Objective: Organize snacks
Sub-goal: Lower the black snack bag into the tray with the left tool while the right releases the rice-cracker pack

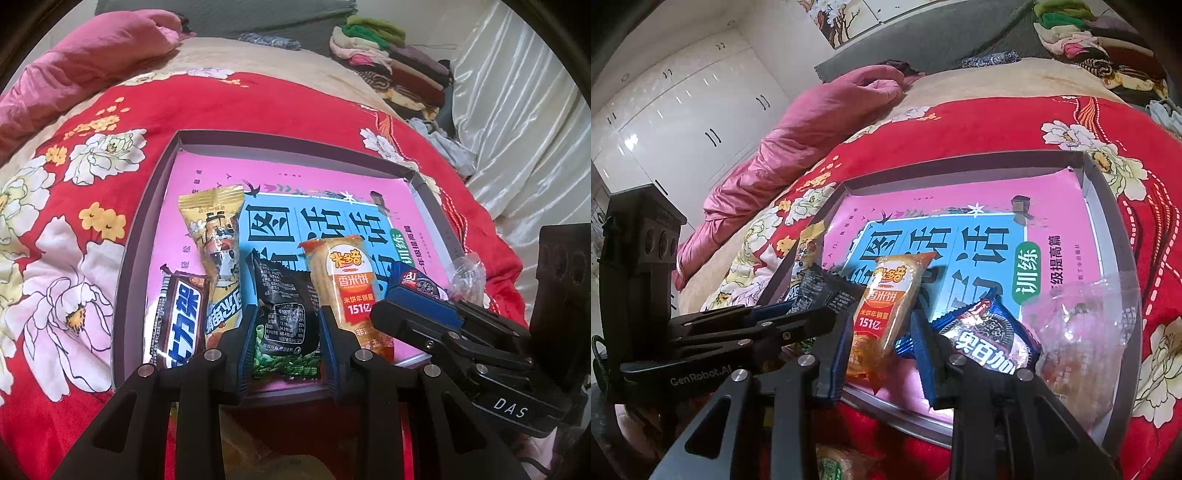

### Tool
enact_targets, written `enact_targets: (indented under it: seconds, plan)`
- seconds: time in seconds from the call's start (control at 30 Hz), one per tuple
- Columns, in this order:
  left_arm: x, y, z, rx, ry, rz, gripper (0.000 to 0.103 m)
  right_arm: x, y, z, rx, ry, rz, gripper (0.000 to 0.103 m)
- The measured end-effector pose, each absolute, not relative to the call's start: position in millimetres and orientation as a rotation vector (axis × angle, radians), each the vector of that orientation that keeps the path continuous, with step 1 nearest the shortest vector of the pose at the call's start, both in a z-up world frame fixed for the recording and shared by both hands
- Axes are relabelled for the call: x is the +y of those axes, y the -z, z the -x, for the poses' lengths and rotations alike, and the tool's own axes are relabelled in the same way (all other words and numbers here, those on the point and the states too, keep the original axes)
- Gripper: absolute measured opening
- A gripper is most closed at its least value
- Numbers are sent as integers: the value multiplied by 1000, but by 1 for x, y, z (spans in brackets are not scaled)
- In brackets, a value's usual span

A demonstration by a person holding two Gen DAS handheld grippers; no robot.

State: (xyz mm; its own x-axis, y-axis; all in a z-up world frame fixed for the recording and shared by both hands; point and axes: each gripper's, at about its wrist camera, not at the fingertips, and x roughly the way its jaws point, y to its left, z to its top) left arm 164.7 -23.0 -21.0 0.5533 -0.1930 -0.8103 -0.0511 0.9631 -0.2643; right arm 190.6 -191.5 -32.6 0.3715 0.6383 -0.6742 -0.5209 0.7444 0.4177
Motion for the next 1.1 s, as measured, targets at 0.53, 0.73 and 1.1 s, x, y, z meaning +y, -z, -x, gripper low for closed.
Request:
enact_targets:
  seconds: [0.53,0.73,1.1]
  plan:
    - [-27,17,-164,984,86,260,33,-198,22,-189,903,-738,-146,33]
    - [-27,13,-165,980,79,251,34,-200,20,-189,898,-732,-151,33]
    - [-26,5,-160,966,83,248,35,-200,19,-188,891,-731,-148,39]
